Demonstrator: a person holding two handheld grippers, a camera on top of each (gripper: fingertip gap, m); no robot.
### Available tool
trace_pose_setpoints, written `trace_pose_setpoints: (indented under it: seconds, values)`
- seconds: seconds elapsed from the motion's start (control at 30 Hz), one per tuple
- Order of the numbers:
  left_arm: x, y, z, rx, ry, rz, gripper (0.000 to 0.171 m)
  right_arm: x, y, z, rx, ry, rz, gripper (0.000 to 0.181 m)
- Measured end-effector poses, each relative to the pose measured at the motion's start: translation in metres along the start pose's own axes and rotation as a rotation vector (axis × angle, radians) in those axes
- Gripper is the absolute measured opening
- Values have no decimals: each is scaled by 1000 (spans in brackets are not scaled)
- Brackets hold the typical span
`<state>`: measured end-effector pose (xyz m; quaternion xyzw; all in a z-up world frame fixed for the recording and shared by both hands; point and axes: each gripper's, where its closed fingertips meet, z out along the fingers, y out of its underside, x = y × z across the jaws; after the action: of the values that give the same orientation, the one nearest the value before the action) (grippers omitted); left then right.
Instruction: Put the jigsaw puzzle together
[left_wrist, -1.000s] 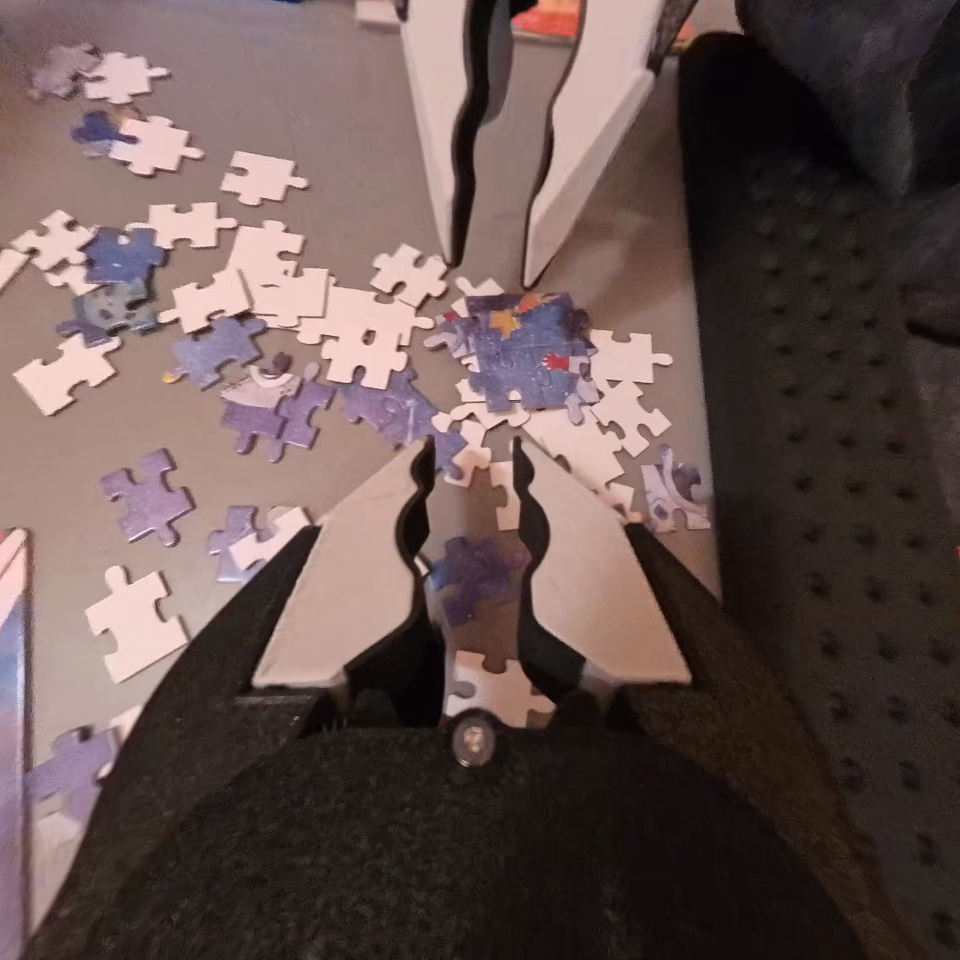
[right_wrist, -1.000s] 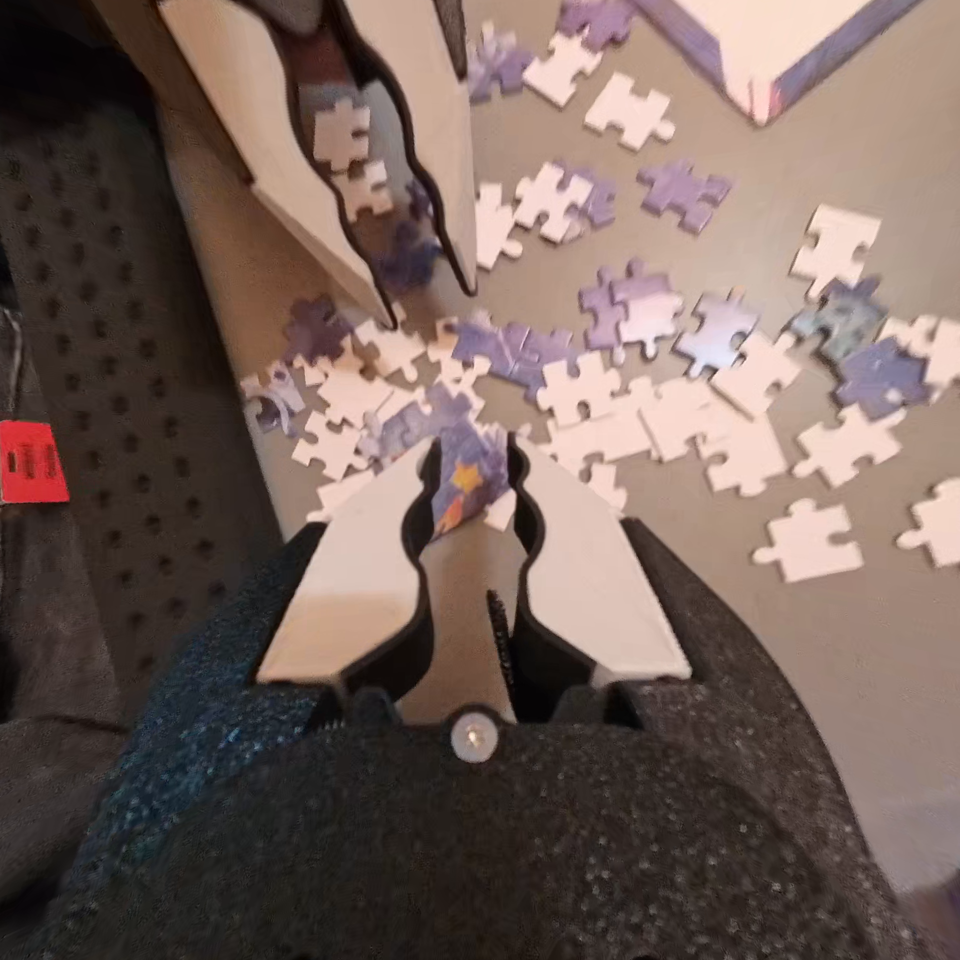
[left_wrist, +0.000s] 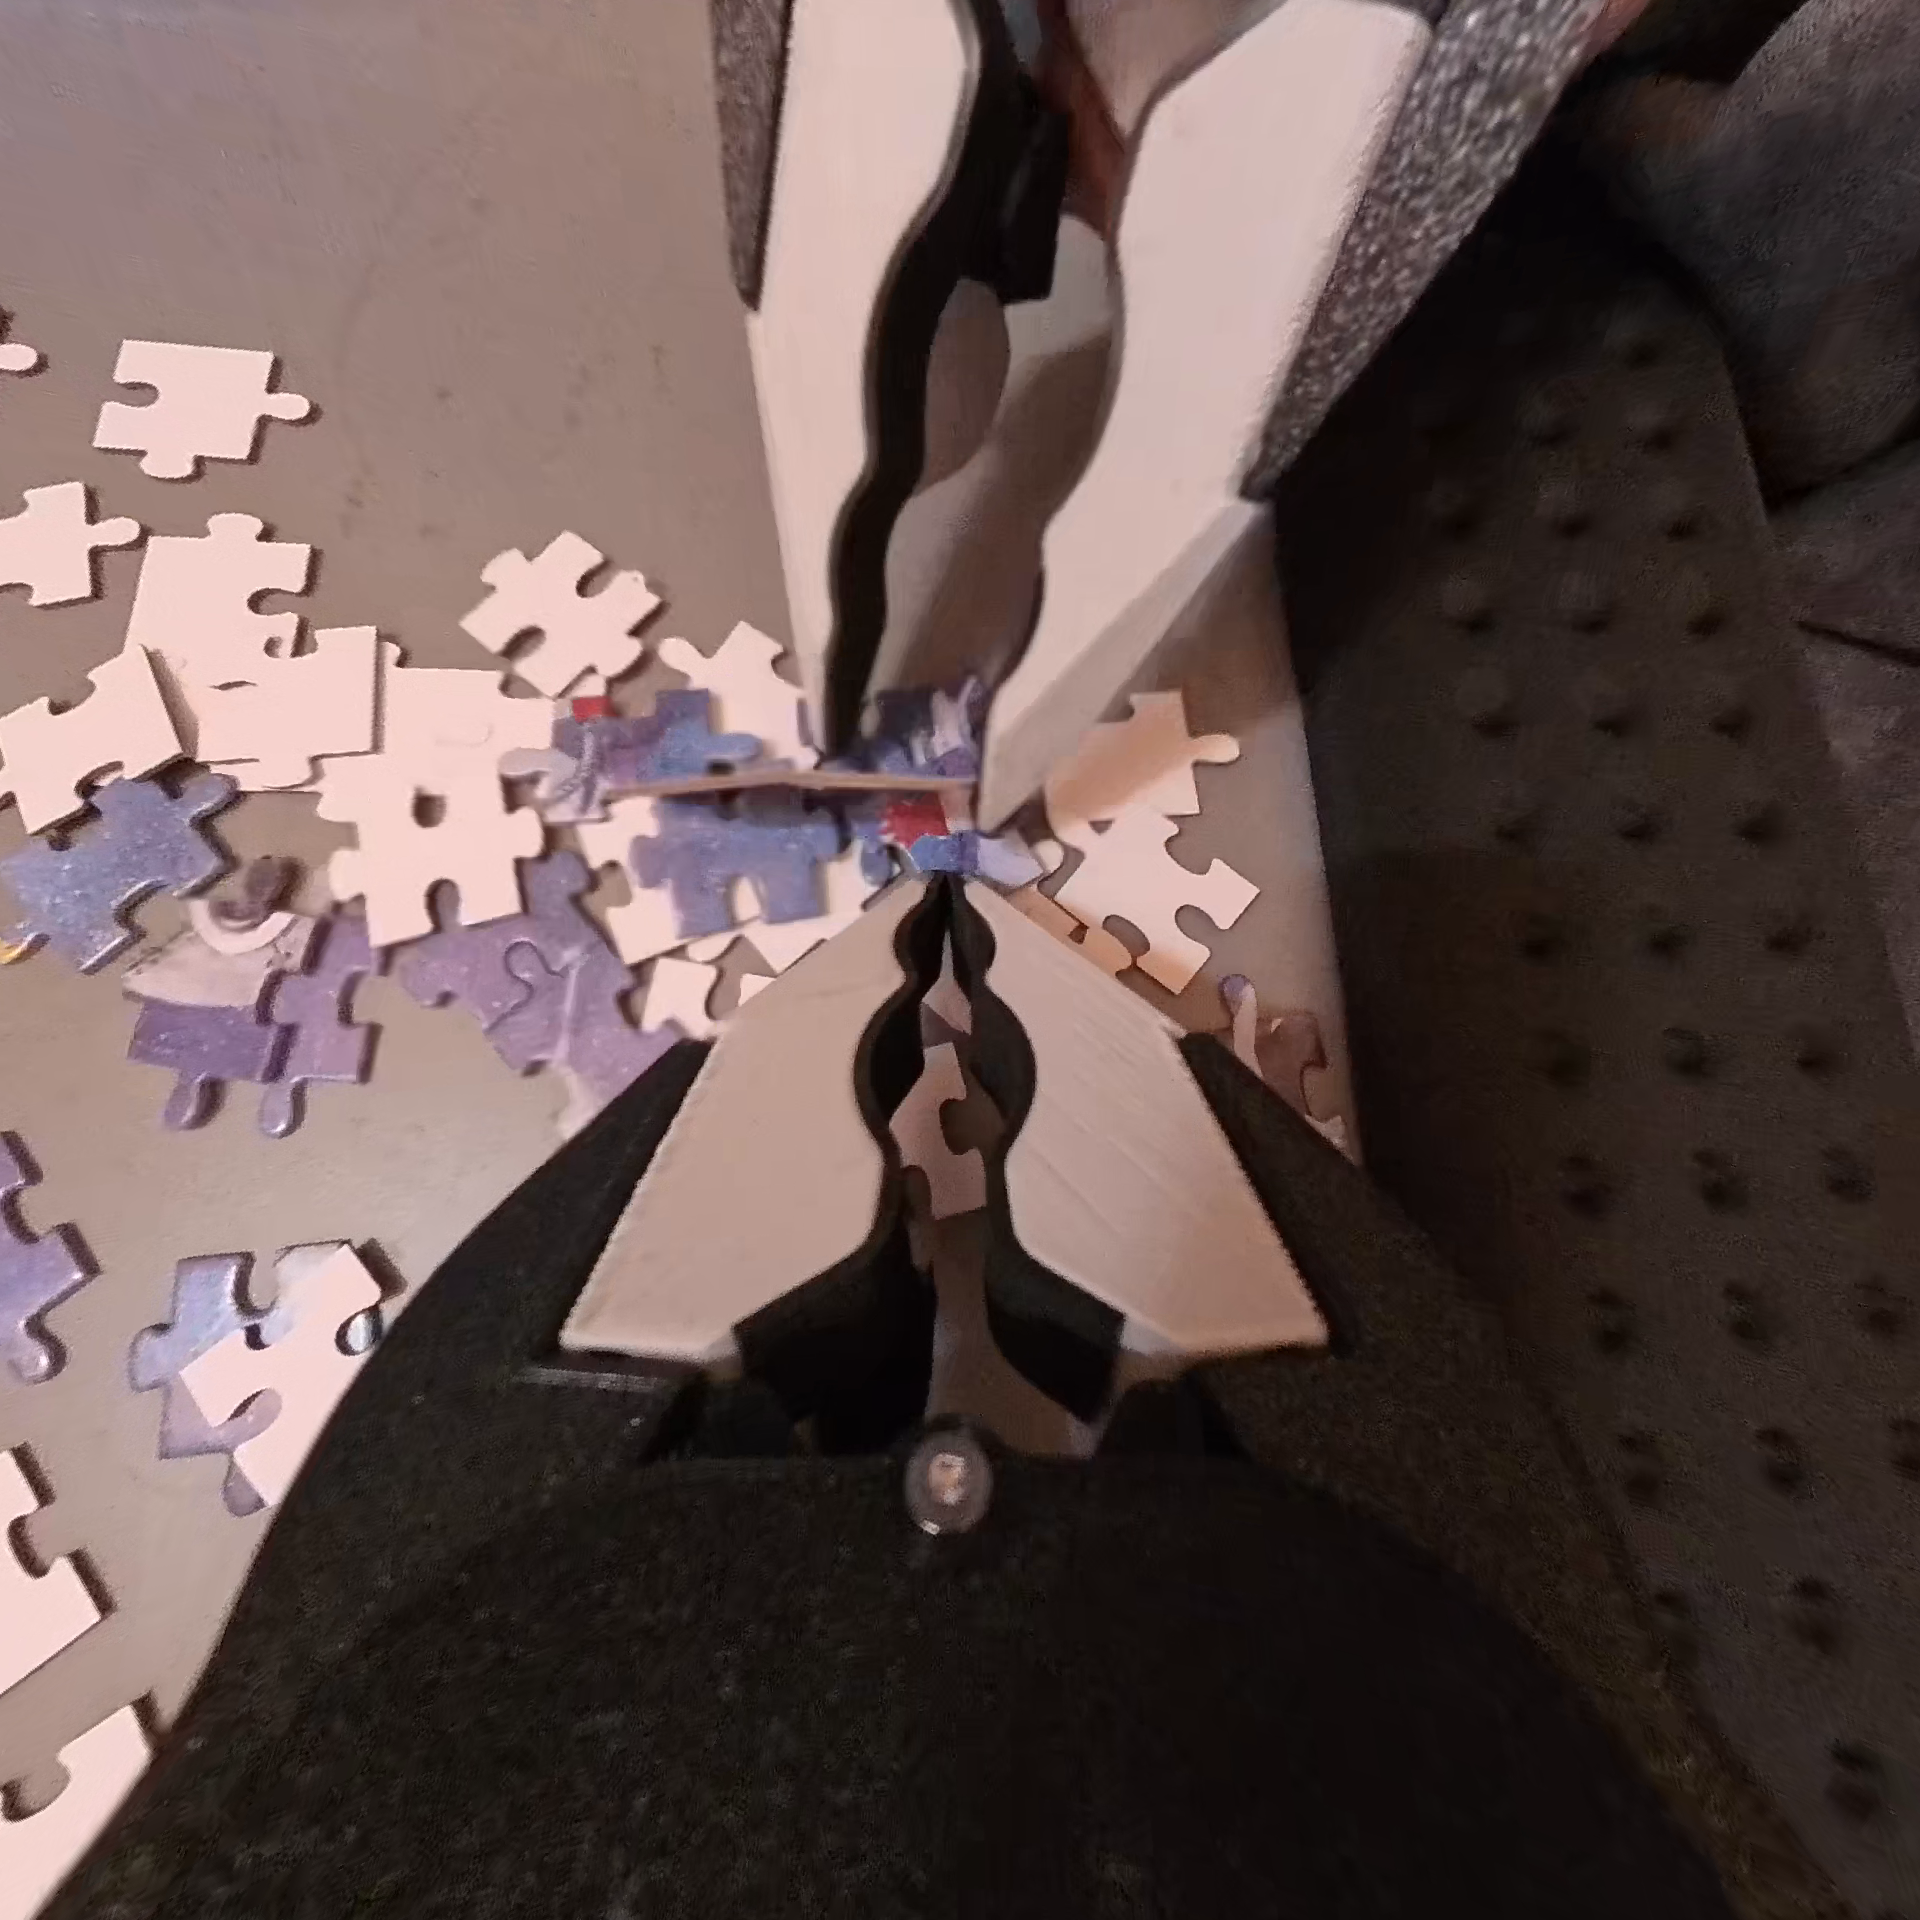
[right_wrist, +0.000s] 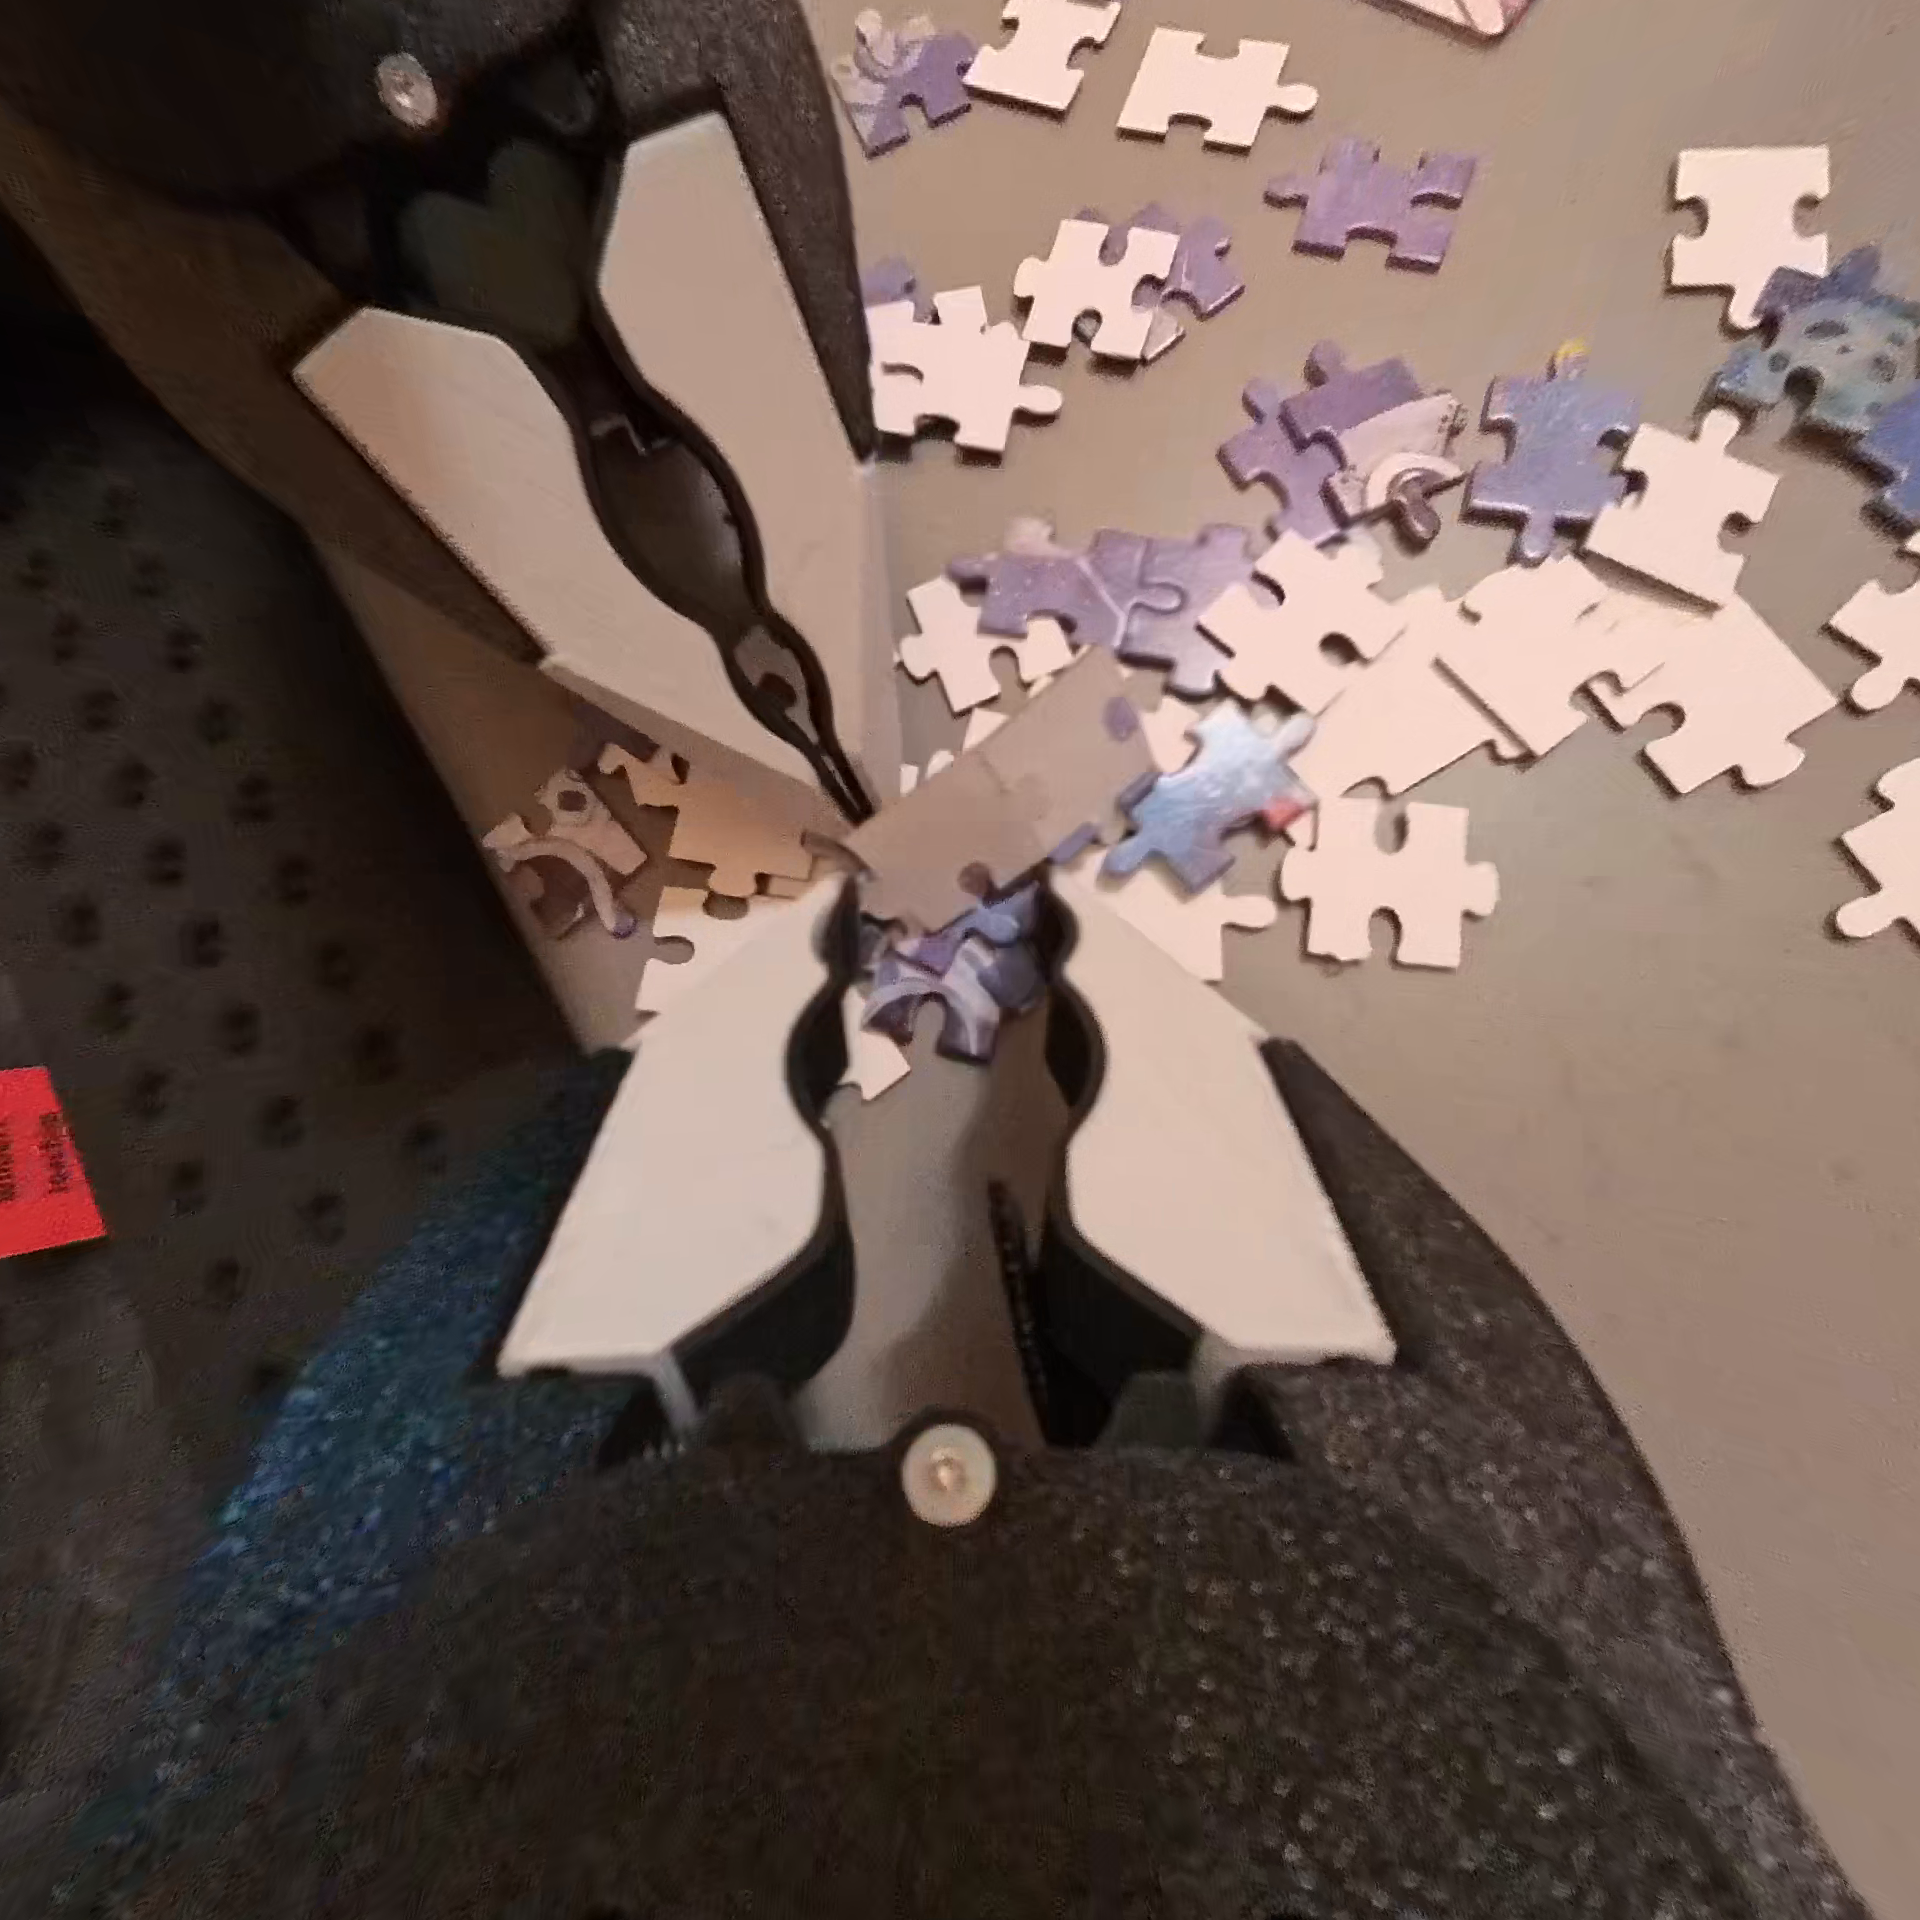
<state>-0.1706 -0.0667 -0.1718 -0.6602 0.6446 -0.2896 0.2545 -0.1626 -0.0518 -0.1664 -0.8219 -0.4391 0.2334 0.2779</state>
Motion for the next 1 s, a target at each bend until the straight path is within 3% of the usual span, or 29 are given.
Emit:
trace_pose_setpoints:
  seconds: [0.07,0.23,0.4,0.47,0.53,0.57,0.63,0.67,0.77,0.83,0.87,0.9,1.0]
  values:
    - [0,0,0,1,-2,1,0,2,-7,-4,37,9,-13,9]
    - [-7,2,-13,-6,-33,5,3,1,-15,-15,140,-63,38,1]
    - [-23,-25,-64,234,13,-130,12,-4,-32,-30,262,-155,84,1]
    - [-32,-35,-77,323,3,-181,38,-7,-36,-32,296,-197,92,1]
    - [-34,-37,-77,344,16,-207,50,-19,-44,-36,363,-290,88,1]
    - [-30,-36,-74,337,46,-204,49,-21,-47,-38,385,-316,93,1]
    - [-19,-33,-69,313,111,-181,10,-21,-49,-41,402,-333,93,2]
    - [-17,-33,-68,320,120,-172,3,-20,-48,-42,409,-332,89,2]
    - [-13,-42,-73,365,163,-182,1,-20,-53,-50,468,-369,115,5]
    - [-10,-46,-73,383,193,-196,1,-21,-62,-57,527,-377,124,34]
    - [-7,-46,-73,387,211,-197,1,-25,-63,-58,528,-399,124,25]
    - [-3,-46,-73,386,239,-195,1,-28,-62,-55,511,-406,121,5]
    - [0,-42,-74,374,260,-180,1,-13,-55,-42,440,-287,111,1]
